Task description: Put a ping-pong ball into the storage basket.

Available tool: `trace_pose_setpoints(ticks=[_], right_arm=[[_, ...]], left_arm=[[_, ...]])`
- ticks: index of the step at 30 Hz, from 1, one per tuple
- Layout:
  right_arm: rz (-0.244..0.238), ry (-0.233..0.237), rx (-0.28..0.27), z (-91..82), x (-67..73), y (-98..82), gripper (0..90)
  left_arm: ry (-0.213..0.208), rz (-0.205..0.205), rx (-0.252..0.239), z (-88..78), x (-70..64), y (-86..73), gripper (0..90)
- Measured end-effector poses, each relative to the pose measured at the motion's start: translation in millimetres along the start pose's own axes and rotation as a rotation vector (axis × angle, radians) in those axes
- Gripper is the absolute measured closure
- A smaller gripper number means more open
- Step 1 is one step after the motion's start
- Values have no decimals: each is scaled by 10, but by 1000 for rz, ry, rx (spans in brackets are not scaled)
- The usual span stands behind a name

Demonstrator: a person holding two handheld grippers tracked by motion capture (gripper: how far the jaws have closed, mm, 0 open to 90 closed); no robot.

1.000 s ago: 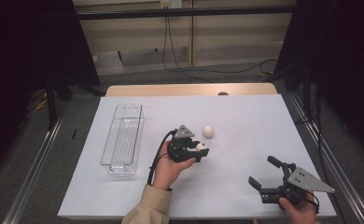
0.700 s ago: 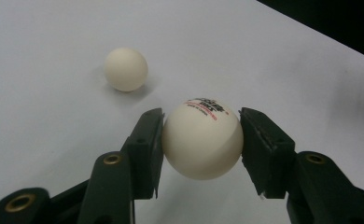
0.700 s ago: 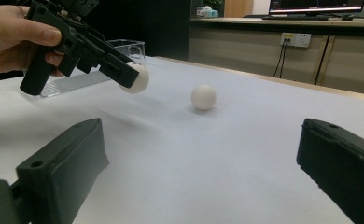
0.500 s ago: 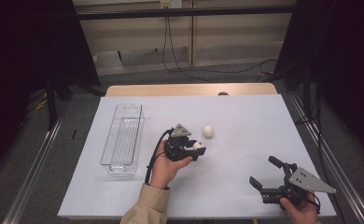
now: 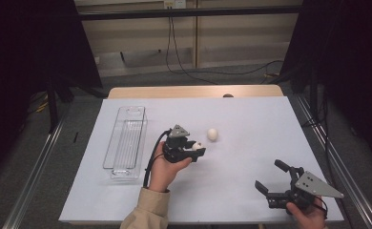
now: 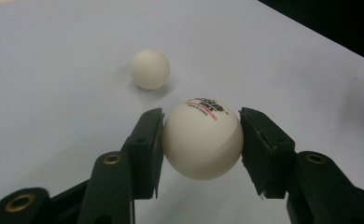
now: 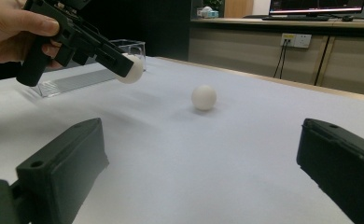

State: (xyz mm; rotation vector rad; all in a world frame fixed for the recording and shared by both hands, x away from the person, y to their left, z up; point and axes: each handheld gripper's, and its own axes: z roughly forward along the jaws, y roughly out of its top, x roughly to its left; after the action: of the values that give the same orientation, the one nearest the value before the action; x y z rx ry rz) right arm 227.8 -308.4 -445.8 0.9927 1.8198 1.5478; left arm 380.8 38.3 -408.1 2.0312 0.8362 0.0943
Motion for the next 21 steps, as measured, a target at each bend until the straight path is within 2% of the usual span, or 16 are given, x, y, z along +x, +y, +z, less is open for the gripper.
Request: trace_pose_setpoints(ticks=[13,21], right_arm=[[-2,1,-1,-16,-3,4,10],[0,-3,-8,-23,-12,7,10]], left_arm=[[15,-26,-4,-111,69,30,511],[42,-35,-6,-158,93,43,511]])
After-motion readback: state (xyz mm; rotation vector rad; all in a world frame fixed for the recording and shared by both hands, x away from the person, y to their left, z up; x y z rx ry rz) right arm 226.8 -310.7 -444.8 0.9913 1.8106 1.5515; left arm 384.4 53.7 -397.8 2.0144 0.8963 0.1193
